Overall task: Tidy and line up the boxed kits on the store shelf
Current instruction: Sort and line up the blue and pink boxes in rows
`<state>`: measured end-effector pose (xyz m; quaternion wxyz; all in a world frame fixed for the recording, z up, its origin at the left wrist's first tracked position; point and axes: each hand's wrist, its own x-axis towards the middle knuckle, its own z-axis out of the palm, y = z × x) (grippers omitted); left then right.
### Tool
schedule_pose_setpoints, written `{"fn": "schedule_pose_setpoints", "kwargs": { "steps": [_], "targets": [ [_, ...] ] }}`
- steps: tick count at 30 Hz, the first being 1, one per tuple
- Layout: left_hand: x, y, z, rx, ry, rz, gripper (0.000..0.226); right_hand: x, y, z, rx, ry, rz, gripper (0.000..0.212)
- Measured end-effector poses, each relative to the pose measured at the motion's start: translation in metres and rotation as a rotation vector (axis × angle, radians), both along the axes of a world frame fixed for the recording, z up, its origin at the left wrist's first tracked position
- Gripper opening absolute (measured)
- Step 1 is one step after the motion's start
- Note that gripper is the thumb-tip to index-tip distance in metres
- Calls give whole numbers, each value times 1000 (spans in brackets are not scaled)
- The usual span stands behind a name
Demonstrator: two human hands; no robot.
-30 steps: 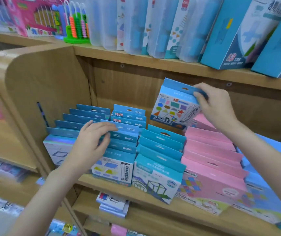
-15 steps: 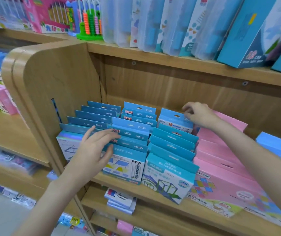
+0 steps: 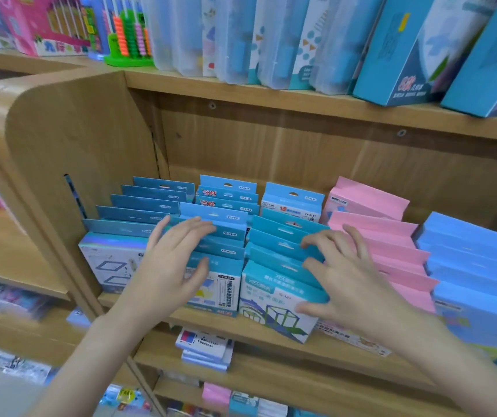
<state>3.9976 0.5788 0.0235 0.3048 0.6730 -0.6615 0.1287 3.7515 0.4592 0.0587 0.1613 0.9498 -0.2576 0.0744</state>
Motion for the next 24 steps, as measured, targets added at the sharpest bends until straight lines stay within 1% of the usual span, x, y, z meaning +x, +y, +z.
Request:
{"fn": "schedule_pose_setpoints", "kwargs": {
  "steps": [3,7,10,16,19,21,24],
  "targets": [
    [-6,2,-8,62,-32,-73,45,-6,17,-10,-41,-70,52,49],
    [-2,8,-9,91,10,-125,43,-20,41,-26,-68,-176,180,52],
    [1,7,-8,98,1,-145,43,-27,44,-31,-39,-206,185,50],
    [1,4,-10,83,-23,-110,44,-14,29,-21,-21,-147,79,37],
    [4,3,-10,90,-27,-90,45,0,12,-15,-54,-58,13,40],
    [9,2,-10,106,-28,-82,47,4,7,-13,-71,-15,24,45],
    [14,2,-9,111,-27,-100,46,2,15,-14,-59,-53,105,48]
  ]
}}
